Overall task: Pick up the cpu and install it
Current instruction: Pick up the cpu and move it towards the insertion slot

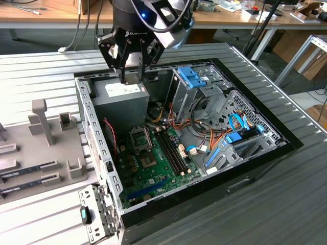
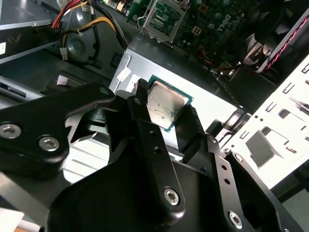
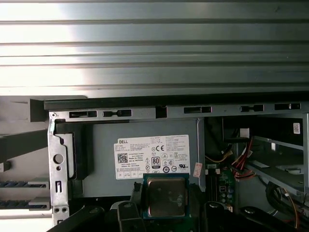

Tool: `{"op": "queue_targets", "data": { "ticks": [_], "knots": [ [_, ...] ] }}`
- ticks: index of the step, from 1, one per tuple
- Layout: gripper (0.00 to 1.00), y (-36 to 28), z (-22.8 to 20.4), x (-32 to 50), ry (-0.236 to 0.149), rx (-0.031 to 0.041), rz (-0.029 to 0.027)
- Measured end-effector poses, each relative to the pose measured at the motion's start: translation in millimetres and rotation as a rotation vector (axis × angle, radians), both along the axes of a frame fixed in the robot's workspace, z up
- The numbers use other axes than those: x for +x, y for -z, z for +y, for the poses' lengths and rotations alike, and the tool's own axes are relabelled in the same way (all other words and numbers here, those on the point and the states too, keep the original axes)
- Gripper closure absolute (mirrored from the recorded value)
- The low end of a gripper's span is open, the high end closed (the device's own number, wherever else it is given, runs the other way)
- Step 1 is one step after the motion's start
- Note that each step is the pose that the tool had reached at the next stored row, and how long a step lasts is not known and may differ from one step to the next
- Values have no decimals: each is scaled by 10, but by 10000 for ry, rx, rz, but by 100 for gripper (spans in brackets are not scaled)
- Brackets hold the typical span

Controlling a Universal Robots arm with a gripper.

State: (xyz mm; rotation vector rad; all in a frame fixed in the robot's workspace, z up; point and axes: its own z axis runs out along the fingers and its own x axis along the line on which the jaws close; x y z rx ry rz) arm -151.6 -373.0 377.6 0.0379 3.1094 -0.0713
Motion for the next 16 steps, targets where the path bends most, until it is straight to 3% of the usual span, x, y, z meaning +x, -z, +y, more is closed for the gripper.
{"op": "queue_targets", "data": {
  "ticks": [16],
  "knots": [
    [53,3,0,107,0,0,0]
  ]
}}
